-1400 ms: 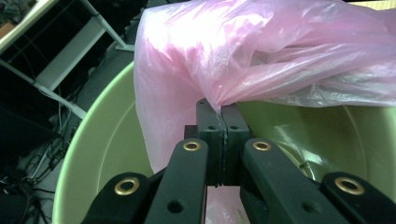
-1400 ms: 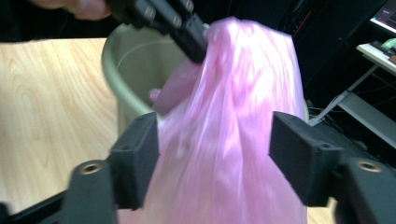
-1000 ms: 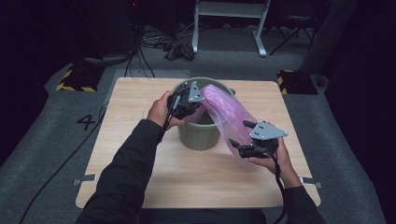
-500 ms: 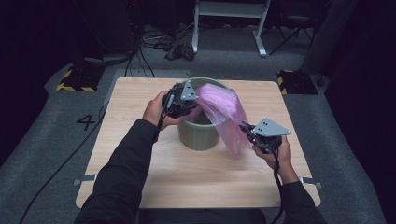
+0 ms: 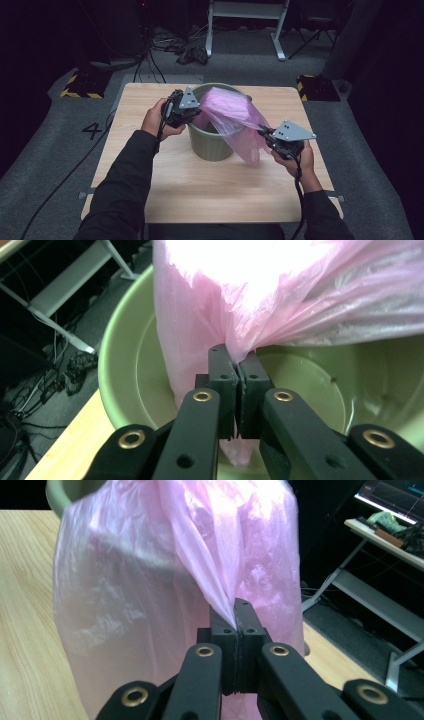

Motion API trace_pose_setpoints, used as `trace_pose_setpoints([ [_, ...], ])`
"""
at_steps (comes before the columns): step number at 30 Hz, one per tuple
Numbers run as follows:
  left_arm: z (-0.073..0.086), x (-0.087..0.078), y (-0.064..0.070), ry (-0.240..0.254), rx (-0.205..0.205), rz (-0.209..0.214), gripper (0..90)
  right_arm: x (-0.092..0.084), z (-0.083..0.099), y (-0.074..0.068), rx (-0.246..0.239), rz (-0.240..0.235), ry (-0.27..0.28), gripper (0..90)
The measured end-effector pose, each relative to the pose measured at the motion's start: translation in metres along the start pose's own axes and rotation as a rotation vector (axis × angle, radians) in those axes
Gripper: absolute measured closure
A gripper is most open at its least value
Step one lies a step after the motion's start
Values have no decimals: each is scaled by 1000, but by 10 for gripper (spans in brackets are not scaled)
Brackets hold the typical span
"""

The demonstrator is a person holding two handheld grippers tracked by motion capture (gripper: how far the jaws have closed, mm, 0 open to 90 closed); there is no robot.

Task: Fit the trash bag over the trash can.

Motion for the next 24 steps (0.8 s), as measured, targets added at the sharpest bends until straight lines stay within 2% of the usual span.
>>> trace_pose_setpoints([
  [1,1,0,0,-6,1,-6,835,0,-3,0,-6,0,3,899],
  [3,1,-1,-1,-4,-7,-24,664,1,-10,1,-20,3,2,899],
  [4,1,-2,-1,12,-18,-22,598,2,-14,2,-24,1,0,899],
  [6,-2,-6,0,41,-35,-48,408,4,-20,3,-42,3,-20,899],
  [9,-5,-14,2,102,-54,-39,321,5,-28,8,-47,3,-33,898],
  [11,-7,-20,3,145,-67,-38,307,5,-32,11,-45,7,-39,898],
  [14,-14,-25,3,210,-115,22,301,3,-35,14,-36,-1,-35,898],
  [15,-18,-24,6,211,-105,25,301,4,-36,13,-43,-5,-35,897],
  [17,-26,-20,13,208,-76,58,301,5,-38,11,-60,-5,-43,897],
  [19,-35,-14,23,198,-44,79,300,6,-41,9,-57,-19,-41,896],
  [21,-43,-7,33,193,-17,107,296,9,-45,6,-79,-19,-44,894],
  [23,-50,2,39,179,-5,109,296,10,-48,3,-92,-24,-44,893],
  [24,-53,5,40,182,-11,124,297,11,-50,2,-96,-25,-42,891],
])
Point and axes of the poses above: each handheld gripper's, and its own axes: x roughly forward along the jaws, z roughly out of its underside, y roughly to its right, the point moved 2 cm from there along x, roughly forward along the jaws, and after that the axes turned 8 degrees about y, right-handed, at the moved point
